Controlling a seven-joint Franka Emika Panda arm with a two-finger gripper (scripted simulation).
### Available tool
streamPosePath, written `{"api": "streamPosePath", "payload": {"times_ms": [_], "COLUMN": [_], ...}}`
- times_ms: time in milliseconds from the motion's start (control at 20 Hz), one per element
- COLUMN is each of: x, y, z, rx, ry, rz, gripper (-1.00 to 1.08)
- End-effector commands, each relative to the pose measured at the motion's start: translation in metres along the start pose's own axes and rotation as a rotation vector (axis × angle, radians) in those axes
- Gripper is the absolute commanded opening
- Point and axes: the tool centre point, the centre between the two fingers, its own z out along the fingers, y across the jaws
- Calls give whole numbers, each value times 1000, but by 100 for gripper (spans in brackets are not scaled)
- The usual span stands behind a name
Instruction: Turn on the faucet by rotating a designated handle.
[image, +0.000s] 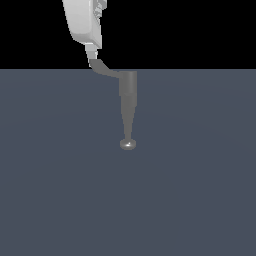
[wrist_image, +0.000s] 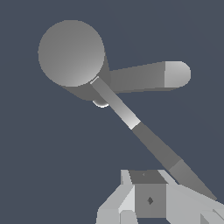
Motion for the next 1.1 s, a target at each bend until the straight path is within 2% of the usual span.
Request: {"api": "streamPosePath", "payload": {"times_ms": [0, 700, 800, 1050], "x": [13, 53, 45, 77], "y": [8, 51, 46, 47], "z": [1, 2, -1, 0], "rx": [-4, -9, -2, -4], "ry": [2, 2, 2, 2], "rz": [10, 9, -1, 2], "gripper": [-100, -100, -100, -100]}}
